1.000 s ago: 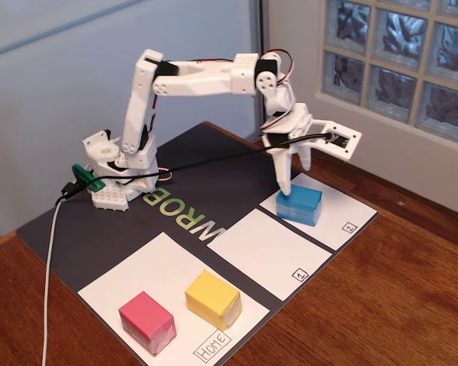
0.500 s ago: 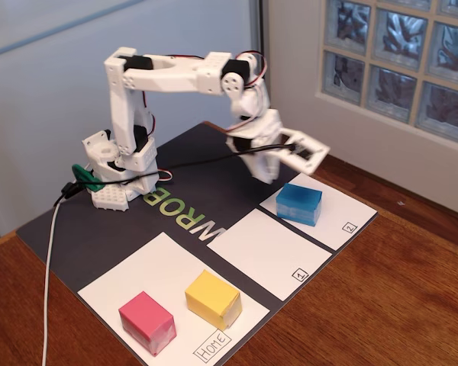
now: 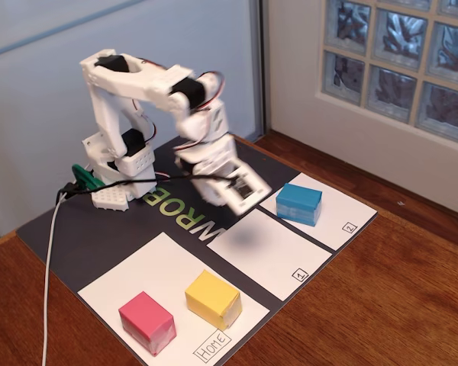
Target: Move box blue to zone 2
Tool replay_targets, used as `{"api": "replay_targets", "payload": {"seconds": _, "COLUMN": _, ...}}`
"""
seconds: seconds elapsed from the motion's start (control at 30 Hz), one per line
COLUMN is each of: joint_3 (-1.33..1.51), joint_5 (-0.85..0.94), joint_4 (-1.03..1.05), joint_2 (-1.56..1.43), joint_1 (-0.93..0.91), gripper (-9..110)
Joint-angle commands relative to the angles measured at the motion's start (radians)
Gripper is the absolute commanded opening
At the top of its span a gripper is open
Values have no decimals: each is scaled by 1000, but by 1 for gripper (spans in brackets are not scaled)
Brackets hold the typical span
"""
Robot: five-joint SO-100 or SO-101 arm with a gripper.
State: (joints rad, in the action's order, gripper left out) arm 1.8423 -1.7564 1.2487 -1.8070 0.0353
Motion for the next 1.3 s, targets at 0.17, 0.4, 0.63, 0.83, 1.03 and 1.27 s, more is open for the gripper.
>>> {"api": "replay_targets", "payload": {"seconds": 0.17, "joint_3": 144, "joint_5": 132, "joint_4": -35, "joint_2": -216, "joint_1": -187, "gripper": 0}}
{"api": "replay_targets", "payload": {"seconds": 0.4, "joint_3": 322, "joint_5": 227, "joint_4": -49, "joint_2": -437, "joint_1": -222, "gripper": 0}}
{"api": "replay_targets", "payload": {"seconds": 0.63, "joint_3": 480, "joint_5": 314, "joint_4": -40, "joint_2": -649, "joint_1": -215, "gripper": 0}}
{"api": "replay_targets", "payload": {"seconds": 0.83, "joint_3": 588, "joint_5": 373, "joint_4": -38, "joint_2": -770, "joint_1": -216, "gripper": 0}}
{"api": "replay_targets", "payload": {"seconds": 1.03, "joint_3": 653, "joint_5": 413, "joint_4": -11, "joint_2": -873, "joint_1": -161, "gripper": 0}}
{"api": "replay_targets", "payload": {"seconds": 1.27, "joint_3": 726, "joint_5": 407, "joint_4": -17, "joint_2": -931, "joint_1": -95, "gripper": 0}}
